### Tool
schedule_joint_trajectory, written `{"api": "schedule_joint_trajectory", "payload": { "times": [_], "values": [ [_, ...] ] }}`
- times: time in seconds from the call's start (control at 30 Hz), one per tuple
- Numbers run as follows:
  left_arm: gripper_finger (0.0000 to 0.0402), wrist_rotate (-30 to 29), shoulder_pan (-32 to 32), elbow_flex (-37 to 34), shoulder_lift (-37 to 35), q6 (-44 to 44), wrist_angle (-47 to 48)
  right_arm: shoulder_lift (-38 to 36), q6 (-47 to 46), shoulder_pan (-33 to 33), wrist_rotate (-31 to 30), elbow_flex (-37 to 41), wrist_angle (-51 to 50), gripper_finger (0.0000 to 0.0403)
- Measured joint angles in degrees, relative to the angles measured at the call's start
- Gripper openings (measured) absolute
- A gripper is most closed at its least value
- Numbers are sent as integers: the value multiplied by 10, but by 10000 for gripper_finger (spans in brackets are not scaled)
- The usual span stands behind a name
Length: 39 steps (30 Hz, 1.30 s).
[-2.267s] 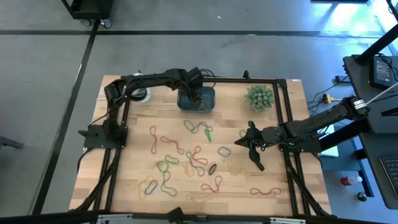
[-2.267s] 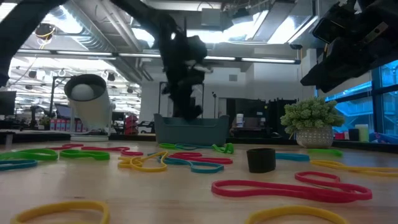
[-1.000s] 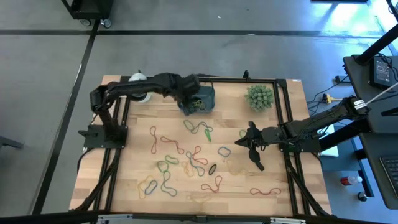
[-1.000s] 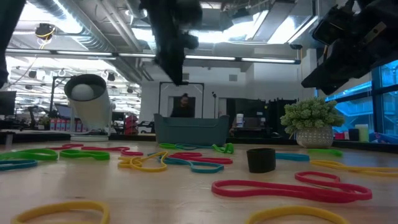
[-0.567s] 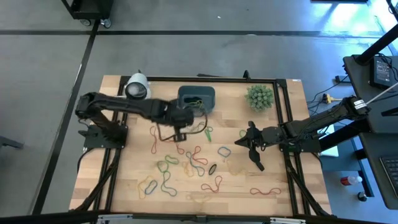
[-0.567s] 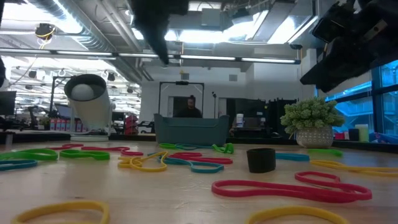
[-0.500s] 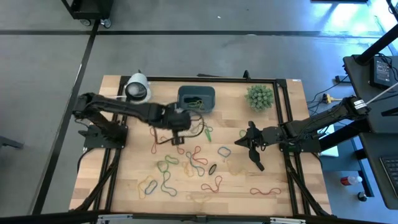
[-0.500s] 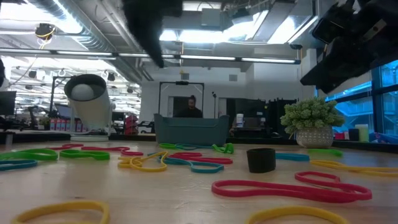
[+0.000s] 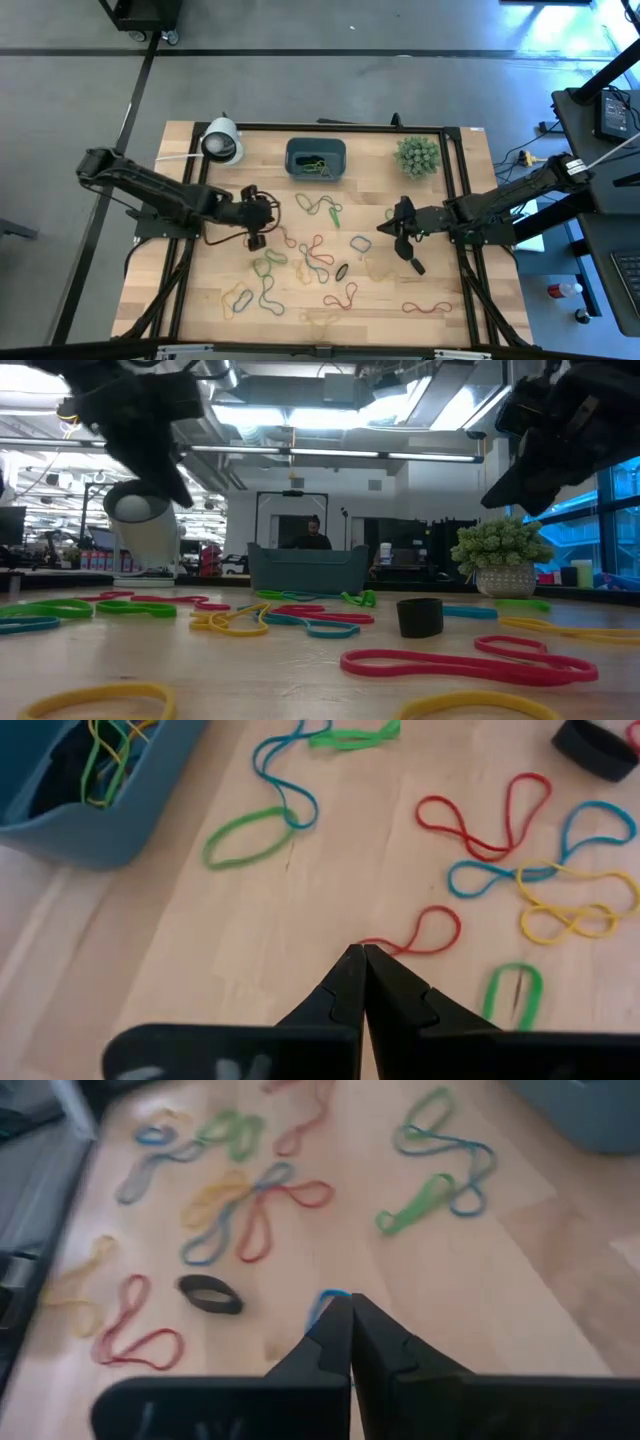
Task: Pick and place rubber bands into bin
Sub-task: Put the blue rubber band into the blue bin
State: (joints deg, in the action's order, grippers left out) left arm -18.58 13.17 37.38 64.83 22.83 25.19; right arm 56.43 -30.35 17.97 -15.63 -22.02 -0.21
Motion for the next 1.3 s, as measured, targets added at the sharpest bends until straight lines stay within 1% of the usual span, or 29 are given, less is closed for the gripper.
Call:
{"api": "schedule_joint_trajectory", "payload": {
  "times": [0.13, 0.27, 0.33, 0.5, 0.67, 0.87, 1.07, 1.13, 1.2, 1.3],
  "values": [
    [1, 0, 4, -66, -51, 0, -53, 62, -11, 6, -13, -69, -78, 1],
    [2, -1, 4, -121, -90, -4, -108, 148, -4, 7, -13, -156, -152, 1],
    [1, 0, 4, -140, -105, -9, -125, 193, 15, 6, -13, -198, -192, 5],
    [2, 3, 4, -164, -124, -9, -151, 295, 84, 2, -13, -285, -247, 30],
    [1, 2, 4, -164, -124, -31, -186, 375, 107, -13, -10, -339, -275, 62],
    [2, 3, 4, -164, -124, -67, -209, 436, 140, -41, 51, -353, -287, 97],
    [3, 5, 4, -164, -124, -86, -208, 457, 154, -52, 52, -349, -296, 111],
    [5, 5, 4, -164, -124, -86, -208, 462, 164, -55, 52, -349, -296, 108],
    [5, 6, 4, -164, -124, -86, -207, 464, 173, -55, 53, -349, -297, 97],
    [3, 6, 4, -164, -124, -86, -207, 466, 182, -55, 71, -349, -297, 62]
  ]
}}
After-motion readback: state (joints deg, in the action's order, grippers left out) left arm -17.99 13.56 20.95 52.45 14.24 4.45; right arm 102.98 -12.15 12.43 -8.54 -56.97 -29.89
